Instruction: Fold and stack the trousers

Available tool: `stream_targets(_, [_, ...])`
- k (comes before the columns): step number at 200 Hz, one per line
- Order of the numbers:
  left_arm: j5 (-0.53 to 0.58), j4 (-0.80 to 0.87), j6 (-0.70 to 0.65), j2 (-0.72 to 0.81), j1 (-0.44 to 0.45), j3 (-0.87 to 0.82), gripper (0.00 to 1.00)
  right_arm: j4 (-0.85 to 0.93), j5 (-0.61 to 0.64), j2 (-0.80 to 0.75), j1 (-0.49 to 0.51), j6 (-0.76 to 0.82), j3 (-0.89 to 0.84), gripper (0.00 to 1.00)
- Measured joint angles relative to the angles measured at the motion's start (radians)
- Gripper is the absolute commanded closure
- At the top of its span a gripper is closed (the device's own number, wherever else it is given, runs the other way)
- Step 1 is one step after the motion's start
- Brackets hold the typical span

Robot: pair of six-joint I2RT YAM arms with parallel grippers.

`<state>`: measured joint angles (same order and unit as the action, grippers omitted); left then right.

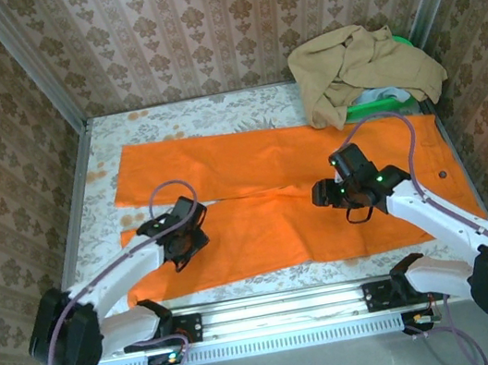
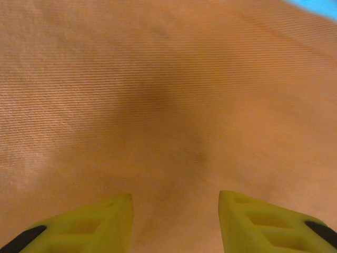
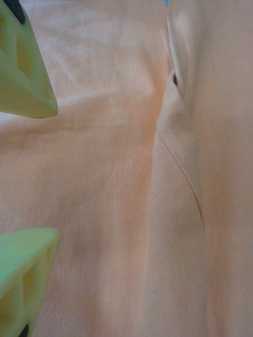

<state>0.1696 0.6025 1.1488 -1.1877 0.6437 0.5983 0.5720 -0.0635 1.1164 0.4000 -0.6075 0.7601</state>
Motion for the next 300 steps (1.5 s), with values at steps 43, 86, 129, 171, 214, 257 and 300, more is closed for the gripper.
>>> stream_targets(43, [-0.018,-0.073,0.003,0.151,-0.195,-0.156,0.54,0.042,0.011,-0.03,-0.126,0.003,-0.002,0.39])
stream_targets(86, [-0.107,-0.154,-0.024,0.173,-0.401,-0.212,0.55,0.069,0.011,-0.034,-0.242,0.003,-0.002,0.38])
stream_targets(129, [-0.19,-0.296,-0.082,-0.021,-0.512,-0.132,0.57,0.075,0.01,-0.013,-0.266,-0.002,0.011,0.38])
stream_targets(171, [-0.291,-0.396,-0.138,-0.142,-0.653,-0.064,0.6,0.075,0.01,0.031,-0.284,-0.01,0.034,0.38])
stream_targets(214, [-0.369,-0.411,-0.183,-0.198,-0.826,-0.027,0.62,0.075,0.005,0.1,-0.286,-0.028,0.072,0.39])
stream_targets(257, [-0.379,-0.361,-0.23,-0.157,-0.941,-0.033,0.61,0.06,0.003,0.171,-0.286,-0.036,0.14,0.39])
stream_targets(300, [-0.338,-0.183,-0.311,-0.072,-0.89,0.052,0.34,0.056,0.0,0.203,-0.247,-0.052,0.175,0.41])
